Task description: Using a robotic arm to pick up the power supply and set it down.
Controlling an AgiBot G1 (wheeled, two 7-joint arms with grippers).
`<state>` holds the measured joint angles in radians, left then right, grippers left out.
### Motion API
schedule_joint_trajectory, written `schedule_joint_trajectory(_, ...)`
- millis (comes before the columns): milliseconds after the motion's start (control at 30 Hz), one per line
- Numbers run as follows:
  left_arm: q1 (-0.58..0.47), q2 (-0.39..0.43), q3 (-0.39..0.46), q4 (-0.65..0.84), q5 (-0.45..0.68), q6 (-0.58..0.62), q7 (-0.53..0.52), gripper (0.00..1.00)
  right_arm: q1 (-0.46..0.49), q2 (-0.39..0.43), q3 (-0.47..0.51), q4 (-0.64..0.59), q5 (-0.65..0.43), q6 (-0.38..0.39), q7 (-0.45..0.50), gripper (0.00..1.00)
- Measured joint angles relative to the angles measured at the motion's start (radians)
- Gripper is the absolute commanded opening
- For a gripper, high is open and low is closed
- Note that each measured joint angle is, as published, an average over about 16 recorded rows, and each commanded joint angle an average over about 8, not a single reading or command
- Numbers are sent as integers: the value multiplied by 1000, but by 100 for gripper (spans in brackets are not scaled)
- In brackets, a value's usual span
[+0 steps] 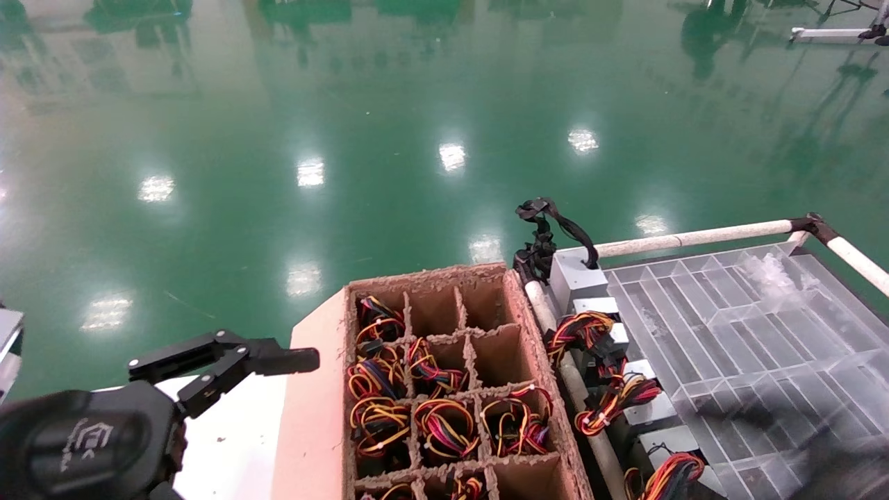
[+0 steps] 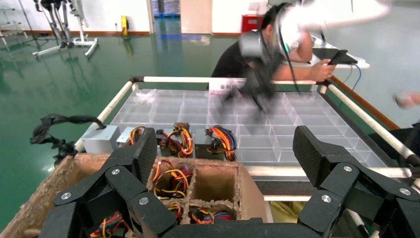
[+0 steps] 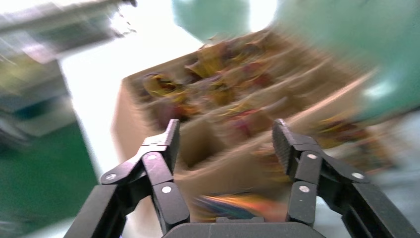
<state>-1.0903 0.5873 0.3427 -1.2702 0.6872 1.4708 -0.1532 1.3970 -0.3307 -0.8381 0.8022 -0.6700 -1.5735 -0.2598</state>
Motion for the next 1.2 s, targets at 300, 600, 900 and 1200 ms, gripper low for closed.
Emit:
schedule_joint_trajectory(300, 0, 0, 0, 0, 0, 0, 0, 100, -42, -31, 74, 53, -18, 11, 56, 100)
schedule_joint_trajectory(600, 0, 0, 0, 0, 0, 0, 0, 100, -92, -75, 160, 130, -25, 23, 125, 100)
schedule_joint_trajectory(900, 0, 0, 0, 0, 0, 0, 0, 100, -143, -121, 248, 208, -33, 35, 197, 100)
schedule_joint_trajectory(1200, 0, 0, 1, 0, 0, 0, 0, 100, -194, -166, 336, 285, -41, 47, 268, 100)
